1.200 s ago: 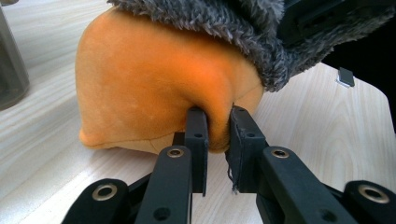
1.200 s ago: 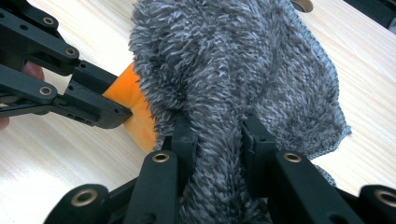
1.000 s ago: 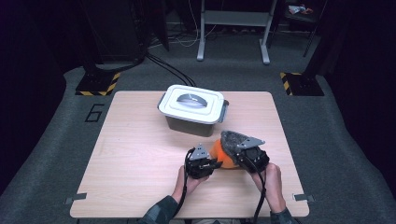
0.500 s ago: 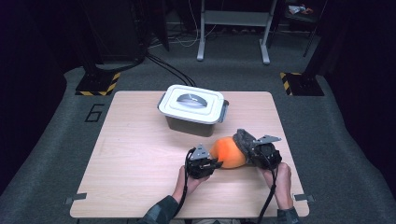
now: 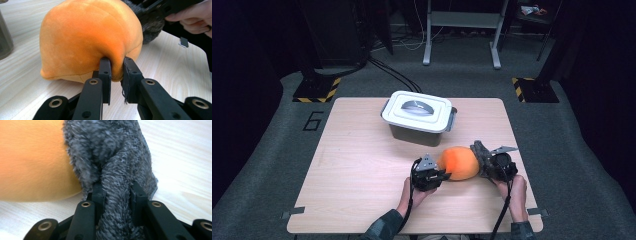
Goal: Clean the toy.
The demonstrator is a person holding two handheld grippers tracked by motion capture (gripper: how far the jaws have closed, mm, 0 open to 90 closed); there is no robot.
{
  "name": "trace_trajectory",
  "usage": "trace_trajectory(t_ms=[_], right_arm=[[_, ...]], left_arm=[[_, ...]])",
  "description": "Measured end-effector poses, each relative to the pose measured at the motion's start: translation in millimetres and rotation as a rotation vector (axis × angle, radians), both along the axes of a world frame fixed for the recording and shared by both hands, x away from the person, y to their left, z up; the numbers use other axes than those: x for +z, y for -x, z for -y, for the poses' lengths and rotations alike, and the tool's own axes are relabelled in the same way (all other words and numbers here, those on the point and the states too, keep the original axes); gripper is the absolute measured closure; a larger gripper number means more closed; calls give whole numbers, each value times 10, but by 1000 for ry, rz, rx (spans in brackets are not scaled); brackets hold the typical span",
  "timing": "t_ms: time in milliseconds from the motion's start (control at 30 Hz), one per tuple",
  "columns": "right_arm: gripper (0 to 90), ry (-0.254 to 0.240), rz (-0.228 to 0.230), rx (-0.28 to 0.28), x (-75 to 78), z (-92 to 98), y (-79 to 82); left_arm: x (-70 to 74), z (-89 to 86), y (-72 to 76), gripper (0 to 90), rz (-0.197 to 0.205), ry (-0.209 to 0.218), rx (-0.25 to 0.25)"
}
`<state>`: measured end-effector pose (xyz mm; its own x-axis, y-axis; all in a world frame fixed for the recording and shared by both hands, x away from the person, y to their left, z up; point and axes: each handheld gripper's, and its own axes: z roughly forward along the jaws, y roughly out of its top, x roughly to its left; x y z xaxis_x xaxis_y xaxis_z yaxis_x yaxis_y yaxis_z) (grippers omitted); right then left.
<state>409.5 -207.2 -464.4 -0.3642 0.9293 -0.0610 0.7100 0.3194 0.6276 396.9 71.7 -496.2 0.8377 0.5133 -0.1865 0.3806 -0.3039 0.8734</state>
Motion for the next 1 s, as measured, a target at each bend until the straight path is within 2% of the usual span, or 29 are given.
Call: trace_trajectory(t_ms=[67,100,133,200,267,367,433,467,533,767,933,1000], right_arm=[[708,-2,5,-6,47,-2,32],[708,-3,20,-1,100,-6,66],[708,-12,56,17,213,-31,142],[708,-18,67,39,269,-57,177],[707,-23,99,90,401,-194,278],[706,-8,114,148,473,-366,348],[705,6,122,187,495,-470,376],[705,6,122,187,495,-470,376],[704,21,116,215,477,-610,377],[704,48,109,224,420,-695,338],[703,48,141,223,428,-711,361],[703,57,137,240,428,-723,367]], left_arm=[[9,-5,-6,791,-5,-1,-2],[9,-6,-4,792,-9,2,0],[7,-7,-5,791,-11,4,1],[7,-6,-7,791,-10,4,-2],[6,-5,-8,791,-11,8,0],[6,-6,-8,790,-11,8,2],[5,-8,-9,790,-12,8,3],[5,-8,-9,790,-12,8,3],[6,-9,-6,789,-12,6,4],[4,-19,-10,787,-15,3,5],[-2,-23,-20,788,-13,3,8],[-4,-23,-19,788,-15,1,3]])
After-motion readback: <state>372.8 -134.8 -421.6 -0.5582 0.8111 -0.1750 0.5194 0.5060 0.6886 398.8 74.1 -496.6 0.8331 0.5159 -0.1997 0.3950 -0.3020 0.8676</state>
